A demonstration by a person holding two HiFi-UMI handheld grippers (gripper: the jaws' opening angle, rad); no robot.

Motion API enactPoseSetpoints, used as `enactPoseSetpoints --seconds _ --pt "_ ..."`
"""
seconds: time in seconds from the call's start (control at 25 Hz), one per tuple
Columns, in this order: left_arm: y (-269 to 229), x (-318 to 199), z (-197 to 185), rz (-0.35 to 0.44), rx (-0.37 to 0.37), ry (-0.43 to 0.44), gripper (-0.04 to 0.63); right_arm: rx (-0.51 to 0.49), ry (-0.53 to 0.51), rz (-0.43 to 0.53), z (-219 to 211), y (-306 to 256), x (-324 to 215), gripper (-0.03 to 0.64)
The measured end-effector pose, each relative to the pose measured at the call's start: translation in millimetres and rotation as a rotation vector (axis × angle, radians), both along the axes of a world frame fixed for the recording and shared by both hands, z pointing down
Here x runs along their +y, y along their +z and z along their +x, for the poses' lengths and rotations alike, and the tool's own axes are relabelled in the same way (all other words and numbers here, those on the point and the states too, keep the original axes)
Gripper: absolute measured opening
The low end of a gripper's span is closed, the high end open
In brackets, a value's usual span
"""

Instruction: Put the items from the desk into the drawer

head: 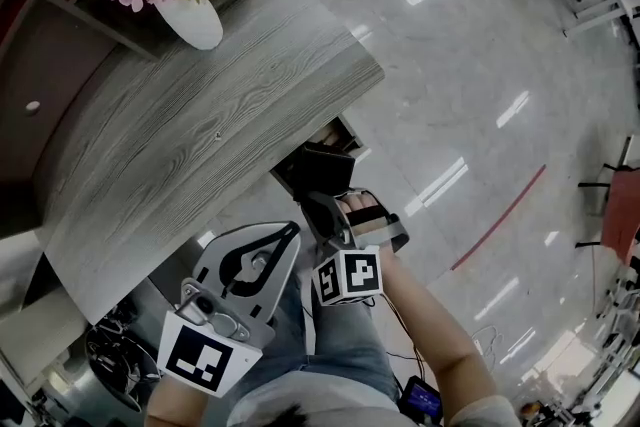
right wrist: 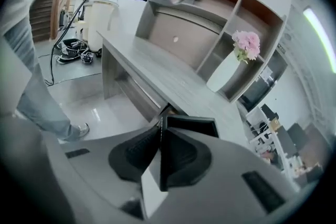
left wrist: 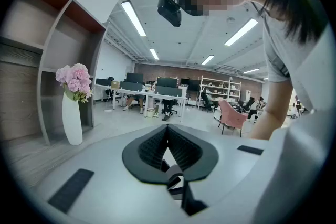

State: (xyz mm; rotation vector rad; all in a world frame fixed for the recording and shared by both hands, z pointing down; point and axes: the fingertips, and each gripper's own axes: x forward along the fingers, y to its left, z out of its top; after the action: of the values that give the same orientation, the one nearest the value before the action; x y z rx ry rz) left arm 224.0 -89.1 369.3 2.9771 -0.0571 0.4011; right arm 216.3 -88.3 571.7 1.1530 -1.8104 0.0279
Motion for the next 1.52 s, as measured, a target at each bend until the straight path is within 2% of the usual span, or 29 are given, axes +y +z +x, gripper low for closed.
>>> enactPoseSetpoints --seconds 0.24,0.32,0.48,0.56,0.96,1.28,1.52 --pt "2.4 -1.7 0.8 -0.005 -0.001 -0.002 0.009 0.020 -0.017 0.050 2.3 -3.5 1.1 0.063" --pt "2.9 -1.5 1.6 -0.008 -0.001 -0.003 0.009 -0.003 0.006 0.060 4.2 -4.8 1.2 0.063" --pt "2.8 0.3 1.8 -0.011 0.000 -0.003 0.008 -0.175 0.200 0.079 21.7 -13.0 4.6 0.053" --pt "3.5 0.8 1.0 -0.010 -0.003 -0.003 0.008 -0.230 0.267 0.098 28.1 -15.8 3.1 0.051" --pt "3.8 1.5 -4.1 0.004 -0.017 -0.011 0.008 -0.420 0.438 0.118 33.1 -12.1 -20.9 0.044" --pt "11.9 -4.8 -10.1 -0.005 -0.032 -0.033 0.009 -0.464 0.494 0.074 34.3 15.3 -41.3 0.042" --pt "16.0 -9.8 -15.1 -0.009 -0.037 -0.048 0.009 -0.473 0.480 0.007 23.4 38.9 -49.7 0.038"
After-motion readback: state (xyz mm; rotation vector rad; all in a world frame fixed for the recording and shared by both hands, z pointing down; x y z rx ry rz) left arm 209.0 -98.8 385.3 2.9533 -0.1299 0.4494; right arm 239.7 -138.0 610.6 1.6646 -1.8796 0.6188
